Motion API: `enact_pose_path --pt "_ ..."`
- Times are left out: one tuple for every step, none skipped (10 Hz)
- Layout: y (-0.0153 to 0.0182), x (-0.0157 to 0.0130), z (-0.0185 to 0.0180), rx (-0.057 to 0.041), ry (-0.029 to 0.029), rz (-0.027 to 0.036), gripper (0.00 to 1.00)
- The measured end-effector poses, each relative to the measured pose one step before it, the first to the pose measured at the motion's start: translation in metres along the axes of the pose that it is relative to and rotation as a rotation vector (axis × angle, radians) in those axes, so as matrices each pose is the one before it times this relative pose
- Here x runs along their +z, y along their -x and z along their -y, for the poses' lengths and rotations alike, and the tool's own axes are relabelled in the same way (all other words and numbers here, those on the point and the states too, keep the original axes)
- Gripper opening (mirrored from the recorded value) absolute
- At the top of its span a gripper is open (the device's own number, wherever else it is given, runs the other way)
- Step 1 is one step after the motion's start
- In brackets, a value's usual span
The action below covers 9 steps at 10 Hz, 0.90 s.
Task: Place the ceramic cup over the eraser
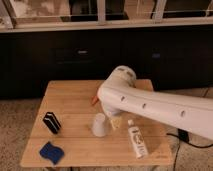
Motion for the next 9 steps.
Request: enact_pose_path --pt "0.00594 0.00145 0.00239 -0.00454 -0.00053 0.00935 0.8" --pt "0.0057 0.00261 0.00344 -0.00289 -0.00036 0.01025 0.8" --pt "0.0015 0.00249 0.0016 -0.00202 -0.0008 0.01019 0.8" --pt "-0.00027 0.0019 0.00054 -0.00787 0.00025 0.00912 0.8" --pt "0.00166 0.00139 0.00089 -0.00431 0.00109 0.00748 0.8" --pt "0.00193 0.00065 0.00331 -0.00178 -0.00048 0.00564 0.8" --pt "0.00278 0.00126 0.00476 -0.00062 -0.00275 0.01071 0.8" --pt "0.00117 0.00199 0.0022 -0.00322 -0.00082 0.00753 0.8" --pt "0.00029 0.00238 0.00286 -0.00254 -0.00223 0.00861 0.8"
